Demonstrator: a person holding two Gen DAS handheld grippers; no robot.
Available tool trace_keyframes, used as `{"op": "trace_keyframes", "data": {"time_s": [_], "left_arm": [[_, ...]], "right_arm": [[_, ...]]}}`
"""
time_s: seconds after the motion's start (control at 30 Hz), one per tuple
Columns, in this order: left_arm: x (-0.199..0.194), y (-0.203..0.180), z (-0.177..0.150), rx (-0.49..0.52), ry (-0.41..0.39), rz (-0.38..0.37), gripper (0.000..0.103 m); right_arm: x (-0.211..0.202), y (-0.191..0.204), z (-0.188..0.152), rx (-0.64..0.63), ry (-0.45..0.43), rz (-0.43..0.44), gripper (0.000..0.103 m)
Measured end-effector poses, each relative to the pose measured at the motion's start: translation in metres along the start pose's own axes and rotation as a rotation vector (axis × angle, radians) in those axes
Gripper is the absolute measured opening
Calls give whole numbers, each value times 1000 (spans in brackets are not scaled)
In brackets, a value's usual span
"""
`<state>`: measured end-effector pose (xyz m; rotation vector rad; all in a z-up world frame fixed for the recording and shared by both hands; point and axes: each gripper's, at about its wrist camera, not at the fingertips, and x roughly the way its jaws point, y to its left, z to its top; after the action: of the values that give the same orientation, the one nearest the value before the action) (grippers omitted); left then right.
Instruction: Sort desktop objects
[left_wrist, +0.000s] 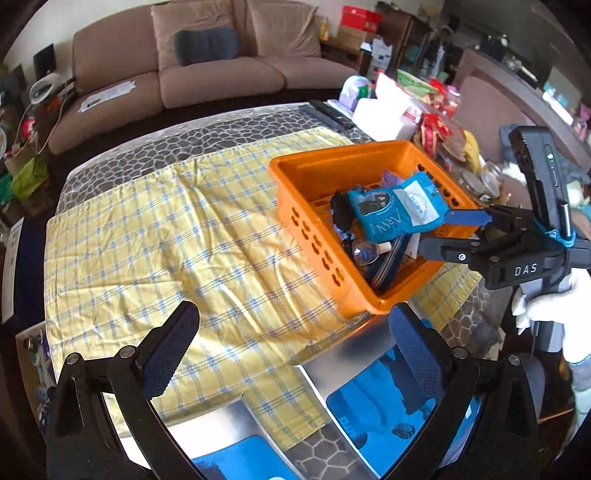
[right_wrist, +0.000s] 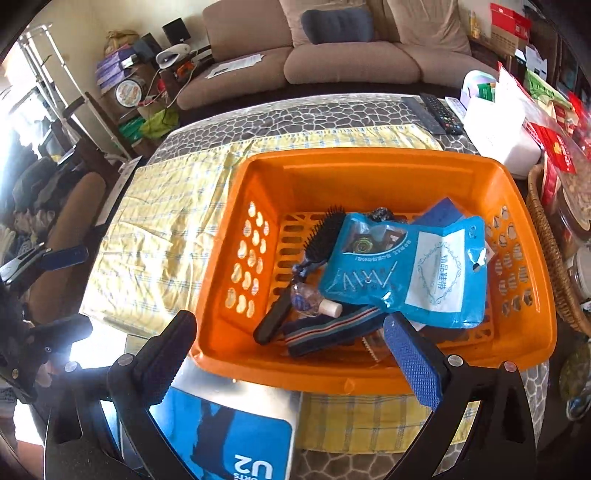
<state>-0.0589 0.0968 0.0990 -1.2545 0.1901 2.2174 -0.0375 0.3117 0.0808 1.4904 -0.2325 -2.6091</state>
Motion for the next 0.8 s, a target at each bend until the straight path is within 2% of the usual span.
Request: {"op": "trace_keyframes", "data": {"time_s": [0.27, 0.5, 0.67, 0.8], "left_arm": [[-29, 40, -59, -155, -59, 51, 103], [-45, 59, -88, -252, -113, 108, 103], [-42, 62, -107, -290, -119, 167, 103], [-26, 64, -123, -311, -89, 247, 103]], "right_arm": [[-10, 44, -21, -46, -52, -16, 103], [-6, 69, -42, -57, -68, -4, 103], [5, 85, -60, -51, -85, 5, 103], [17, 101, -75, -74, -101, -12, 103]]}}
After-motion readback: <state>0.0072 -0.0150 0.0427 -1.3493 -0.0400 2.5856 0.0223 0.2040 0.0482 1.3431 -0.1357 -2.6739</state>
